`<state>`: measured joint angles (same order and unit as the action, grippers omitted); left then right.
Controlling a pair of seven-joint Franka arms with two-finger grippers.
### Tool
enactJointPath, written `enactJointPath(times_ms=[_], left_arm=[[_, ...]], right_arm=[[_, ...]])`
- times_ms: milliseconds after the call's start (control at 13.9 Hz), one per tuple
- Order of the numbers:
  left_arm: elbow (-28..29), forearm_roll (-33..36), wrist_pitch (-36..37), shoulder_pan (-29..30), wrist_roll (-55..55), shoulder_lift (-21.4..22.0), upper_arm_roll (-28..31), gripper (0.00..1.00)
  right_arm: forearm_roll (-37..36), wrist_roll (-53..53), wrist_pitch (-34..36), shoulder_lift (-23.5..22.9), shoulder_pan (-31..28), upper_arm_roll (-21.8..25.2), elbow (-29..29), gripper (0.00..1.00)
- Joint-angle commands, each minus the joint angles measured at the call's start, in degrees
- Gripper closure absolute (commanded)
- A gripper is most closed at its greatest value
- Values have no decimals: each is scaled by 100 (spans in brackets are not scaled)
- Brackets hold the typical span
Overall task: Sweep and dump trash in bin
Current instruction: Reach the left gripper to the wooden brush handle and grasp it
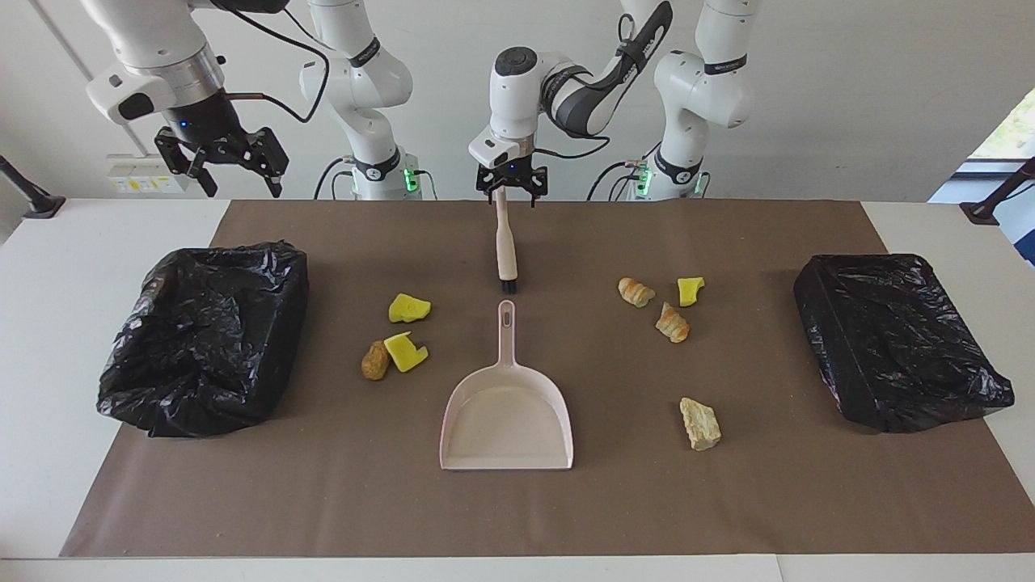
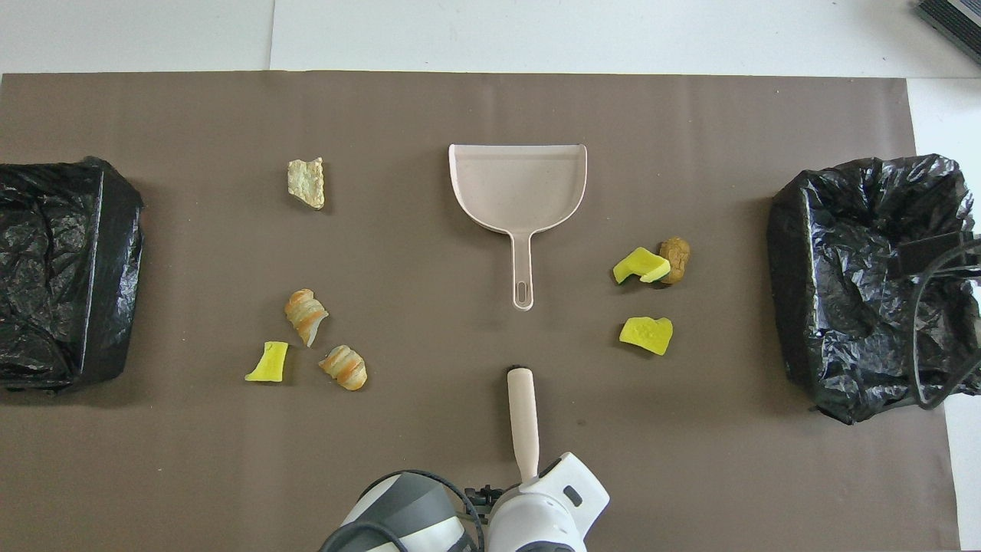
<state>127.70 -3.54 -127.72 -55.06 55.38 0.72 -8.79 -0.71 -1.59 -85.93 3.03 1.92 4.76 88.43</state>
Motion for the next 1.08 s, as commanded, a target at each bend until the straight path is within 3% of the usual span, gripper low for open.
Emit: enactJointPath(times_ms=[0,72,288,360,576,864,1008], left_arm=[[238,-32,-419,-390,560,-263,114,0],[238,-32,-577,-408,614,-431,106,0],[212,-32,-491,-426,614,-389,123,0],[212,-32,-360,-426,614,-354,132,14],[185,-24,-174,-365,597,-214,141,38],[177,-15,-165,-356,562,-143,141,97],[177,-6,-156,-356,544,-143,141,100]], right_arm=[[19,62,-46,66,-34,-45,87,0],[19,62,-46,66,-34,-45,87,0],[19,62,-46,66,-34,-45,87,0],[19,62,-46,66,-34,-45,87,0],[19,62,-46,66,-34,-45,87,0],[19,62,-46,66,-34,-45,87,0],[19,62,-46,66,-34,-45,87,0]])
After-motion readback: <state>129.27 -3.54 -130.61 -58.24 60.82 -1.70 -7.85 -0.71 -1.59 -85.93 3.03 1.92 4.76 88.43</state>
